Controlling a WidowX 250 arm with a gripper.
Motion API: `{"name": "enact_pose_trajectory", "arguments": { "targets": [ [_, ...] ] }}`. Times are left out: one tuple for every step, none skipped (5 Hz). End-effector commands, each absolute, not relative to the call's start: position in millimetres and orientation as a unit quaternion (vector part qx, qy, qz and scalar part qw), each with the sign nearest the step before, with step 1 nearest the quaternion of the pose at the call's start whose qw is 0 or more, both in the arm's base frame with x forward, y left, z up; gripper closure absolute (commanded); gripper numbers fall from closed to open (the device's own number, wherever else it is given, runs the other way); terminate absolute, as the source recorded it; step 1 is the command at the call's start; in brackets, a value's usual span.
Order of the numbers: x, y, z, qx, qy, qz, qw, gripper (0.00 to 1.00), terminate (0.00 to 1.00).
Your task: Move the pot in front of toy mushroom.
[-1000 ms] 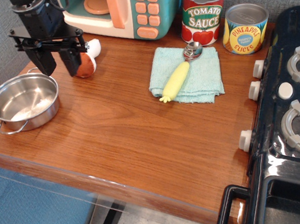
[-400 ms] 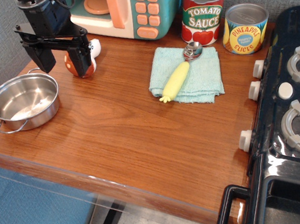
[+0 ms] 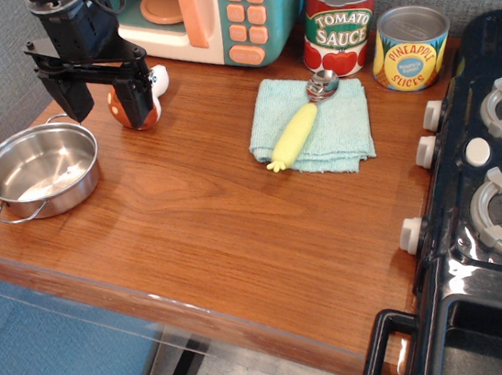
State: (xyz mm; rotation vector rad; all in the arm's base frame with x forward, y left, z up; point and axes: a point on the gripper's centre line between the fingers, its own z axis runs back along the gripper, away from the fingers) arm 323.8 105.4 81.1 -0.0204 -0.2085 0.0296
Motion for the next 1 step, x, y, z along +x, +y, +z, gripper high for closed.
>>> {"name": "enact_pose_trajectory", "arguments": {
  "targets": [
    [311.9, 109.5, 102.9, 0.001, -0.132, 0.011, 0.991, 0.00, 1.00]
  ]
}}
